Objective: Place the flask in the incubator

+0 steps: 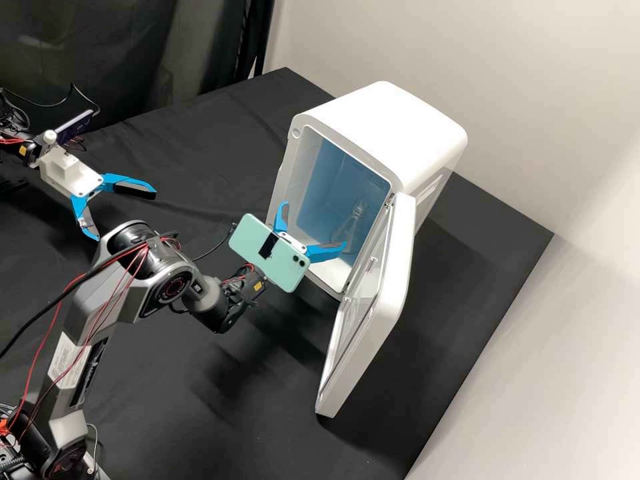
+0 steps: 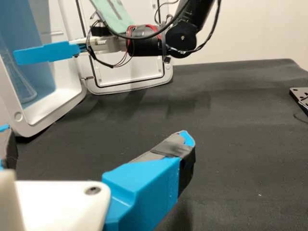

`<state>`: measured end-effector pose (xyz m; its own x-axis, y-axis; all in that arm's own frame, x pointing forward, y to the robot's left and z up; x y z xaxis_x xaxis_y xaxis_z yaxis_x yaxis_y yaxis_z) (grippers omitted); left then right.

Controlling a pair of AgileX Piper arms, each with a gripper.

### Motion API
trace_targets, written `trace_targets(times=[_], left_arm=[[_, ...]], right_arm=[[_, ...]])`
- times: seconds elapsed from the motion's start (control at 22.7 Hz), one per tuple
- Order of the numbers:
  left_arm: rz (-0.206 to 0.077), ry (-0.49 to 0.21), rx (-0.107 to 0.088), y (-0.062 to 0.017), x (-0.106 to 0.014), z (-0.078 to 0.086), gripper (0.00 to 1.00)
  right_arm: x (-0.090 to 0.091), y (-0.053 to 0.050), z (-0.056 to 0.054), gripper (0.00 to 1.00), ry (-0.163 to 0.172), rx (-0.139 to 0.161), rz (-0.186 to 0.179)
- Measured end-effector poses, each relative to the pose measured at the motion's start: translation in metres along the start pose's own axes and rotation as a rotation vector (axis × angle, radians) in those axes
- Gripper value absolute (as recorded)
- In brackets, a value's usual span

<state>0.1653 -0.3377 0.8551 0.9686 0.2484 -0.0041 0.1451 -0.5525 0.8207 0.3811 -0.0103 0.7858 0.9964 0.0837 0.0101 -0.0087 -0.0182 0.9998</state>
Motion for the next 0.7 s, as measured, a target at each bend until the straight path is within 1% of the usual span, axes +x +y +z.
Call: trace_targets(times=[0.04,0.09,0.13,0.18,0.22,0.26,0.31,0.35,0.44,0.48,0.62,0.7], left_arm=[[-0.001,-0.004,0.000,-0.0004,-0.001,0.002,1.00],[-0.001,-0.004,-0.001,-0.0007,-0.002,0.003,1.00],[0.000,-0.002,-0.003,-0.0010,-0.003,0.005,1.00],[0.004,0.008,-0.002,-0.0013,-0.004,0.005,1.00],[0.009,0.017,0.005,-0.0010,-0.004,0.006,1.00],[0.011,0.029,0.009,-0.0014,-0.005,0.006,1.00],[0.015,0.042,0.008,-0.0016,-0.004,0.007,1.00],[0.018,0.051,-0.001,-0.0017,-0.004,0.008,1.00],[0.023,0.063,-0.011,-0.0019,-0.004,0.009,1.00],[0.025,0.062,-0.012,-0.0019,-0.005,0.010,1.00],[0.022,0.045,-0.011,-0.0021,-0.004,0.014,1.00],[0.019,0.025,-0.010,-0.0027,-0.002,0.018,1.00]], right_arm=[[-0.007,-0.002,-0.001,1.00,0.002,0.002,-0.005],[-0.012,-0.002,-0.002,1.00,0.000,0.003,-0.008],[-0.017,-0.003,-0.002,1.00,-0.008,0.010,-0.018],[-0.022,-0.004,-0.002,1.00,-0.016,0.022,-0.026],[-0.027,-0.003,-0.003,1.00,-0.022,0.030,-0.030],[-0.034,-0.004,-0.003,1.00,-0.032,0.047,-0.039],[-0.045,-0.004,-0.005,1.00,-0.040,0.063,-0.052],[-0.051,-0.004,-0.007,1.00,-0.041,0.071,-0.060],[-0.065,-0.004,-0.011,1.00,-0.047,0.073,-0.077],[-0.073,-0.004,-0.013,1.00,-0.048,0.077,-0.090],[-0.082,-0.005,-0.015,1.00,-0.050,0.076,-0.104],[-0.083,-0.006,-0.016,1.00,-0.047,0.075,-0.111]])
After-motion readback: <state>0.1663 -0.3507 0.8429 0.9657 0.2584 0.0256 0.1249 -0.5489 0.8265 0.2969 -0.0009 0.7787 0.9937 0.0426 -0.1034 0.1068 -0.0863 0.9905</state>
